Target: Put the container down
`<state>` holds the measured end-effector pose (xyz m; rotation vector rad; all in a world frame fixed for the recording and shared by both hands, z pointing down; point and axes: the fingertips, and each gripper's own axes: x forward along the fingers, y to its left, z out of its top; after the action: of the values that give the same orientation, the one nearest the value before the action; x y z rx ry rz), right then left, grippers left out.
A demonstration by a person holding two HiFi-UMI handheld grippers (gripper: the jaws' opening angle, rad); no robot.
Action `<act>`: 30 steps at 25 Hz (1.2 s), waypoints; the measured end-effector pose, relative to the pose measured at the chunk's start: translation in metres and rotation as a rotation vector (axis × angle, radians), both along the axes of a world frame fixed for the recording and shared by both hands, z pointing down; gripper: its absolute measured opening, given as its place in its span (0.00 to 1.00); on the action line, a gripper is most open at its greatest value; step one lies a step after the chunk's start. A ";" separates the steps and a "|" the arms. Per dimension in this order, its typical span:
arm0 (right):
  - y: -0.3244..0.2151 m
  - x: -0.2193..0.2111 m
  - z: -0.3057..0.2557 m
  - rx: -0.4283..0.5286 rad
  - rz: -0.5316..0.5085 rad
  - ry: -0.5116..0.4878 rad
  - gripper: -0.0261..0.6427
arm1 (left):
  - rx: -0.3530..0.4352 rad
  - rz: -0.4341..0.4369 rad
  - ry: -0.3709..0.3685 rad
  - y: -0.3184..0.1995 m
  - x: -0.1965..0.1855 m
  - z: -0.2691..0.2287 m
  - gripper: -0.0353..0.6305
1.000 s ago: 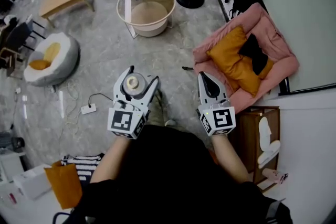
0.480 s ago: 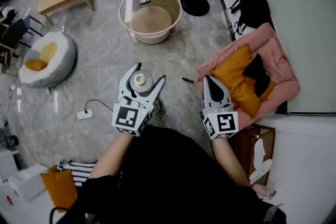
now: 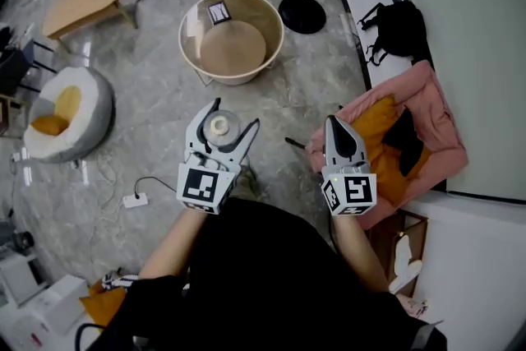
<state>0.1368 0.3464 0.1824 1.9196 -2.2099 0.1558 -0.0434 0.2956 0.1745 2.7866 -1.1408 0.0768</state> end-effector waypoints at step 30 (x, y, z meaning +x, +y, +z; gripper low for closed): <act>-0.265 -0.024 0.018 -0.036 -0.198 -0.027 0.07 | -0.047 -0.119 0.024 -0.226 -0.019 0.021 0.58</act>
<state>0.1131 0.0810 0.2000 1.6780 -2.3809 0.1888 -0.0622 0.0698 0.1951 2.6657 -1.2785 0.0578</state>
